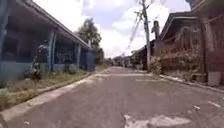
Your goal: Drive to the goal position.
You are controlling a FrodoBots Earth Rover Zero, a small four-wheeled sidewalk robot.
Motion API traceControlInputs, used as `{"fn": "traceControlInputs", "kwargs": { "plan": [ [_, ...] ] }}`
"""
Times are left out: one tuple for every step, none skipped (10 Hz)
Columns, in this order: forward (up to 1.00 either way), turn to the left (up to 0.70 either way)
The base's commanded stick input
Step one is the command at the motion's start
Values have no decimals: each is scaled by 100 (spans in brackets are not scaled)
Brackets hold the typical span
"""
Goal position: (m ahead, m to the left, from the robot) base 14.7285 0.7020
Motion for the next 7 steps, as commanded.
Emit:
{"fn": "traceControlInputs", "kwargs": {
  "plan": [
    [100,-6],
    [100,-27],
    [100,-14],
    [100,0],
    [100,0],
    [100,0],
    [100,0]
  ]
}}
